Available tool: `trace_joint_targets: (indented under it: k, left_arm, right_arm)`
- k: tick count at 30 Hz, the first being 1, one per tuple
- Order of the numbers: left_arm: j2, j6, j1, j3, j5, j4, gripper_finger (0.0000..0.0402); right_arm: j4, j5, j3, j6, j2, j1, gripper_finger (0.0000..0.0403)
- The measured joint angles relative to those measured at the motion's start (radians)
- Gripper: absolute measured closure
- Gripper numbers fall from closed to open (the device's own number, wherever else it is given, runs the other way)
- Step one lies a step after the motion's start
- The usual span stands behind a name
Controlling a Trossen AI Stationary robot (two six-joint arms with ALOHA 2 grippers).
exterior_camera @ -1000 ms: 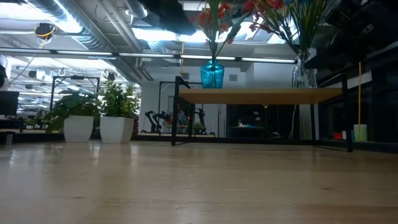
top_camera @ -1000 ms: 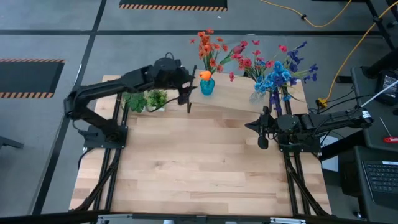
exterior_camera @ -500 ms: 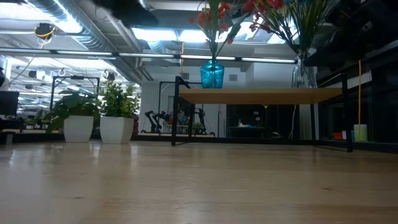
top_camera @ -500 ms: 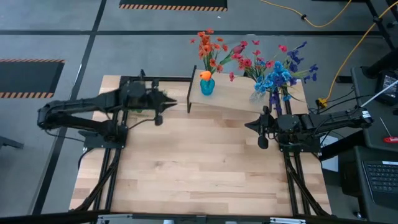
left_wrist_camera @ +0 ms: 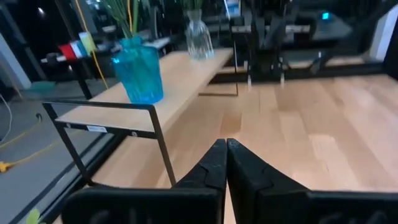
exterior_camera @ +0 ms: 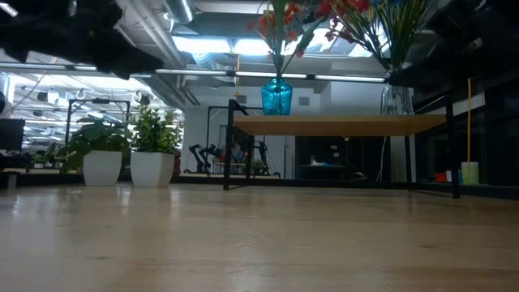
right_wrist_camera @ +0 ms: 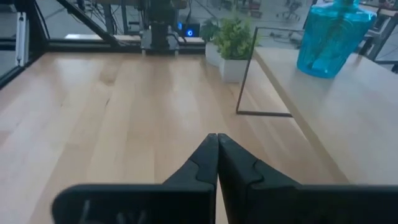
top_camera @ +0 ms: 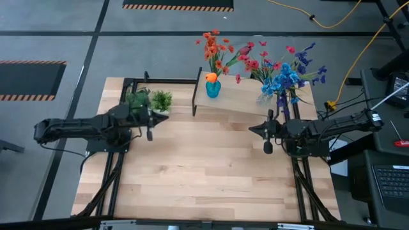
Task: Pick and place flowers into a vace then onto a shelf
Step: Return to Home Position
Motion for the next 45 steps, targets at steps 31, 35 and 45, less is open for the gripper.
trace_joint_targets:
  k: [31, 35, 45]
  left_arm:
    - [-0.403, 0.019, 0.000, -0.239, -0.023, -0.004, 0.0396]
    - [-0.403, -0.020, 0.000, -0.239, -0.023, -0.008, 0.0399]
    - [-0.403, -0.021, 0.000, -0.239, -0.023, -0.008, 0.0394]
  right_arm:
    - [0.036, -0.078, -0.004, -0.102, -0.089, 0.000, 0.0389]
    - [-0.068, -0.078, -0.003, -0.153, -0.238, 0.000, 0.0395]
    - [-0.048, -0.234, -0.063, -0.182, -0.387, 0.000, 0.0400]
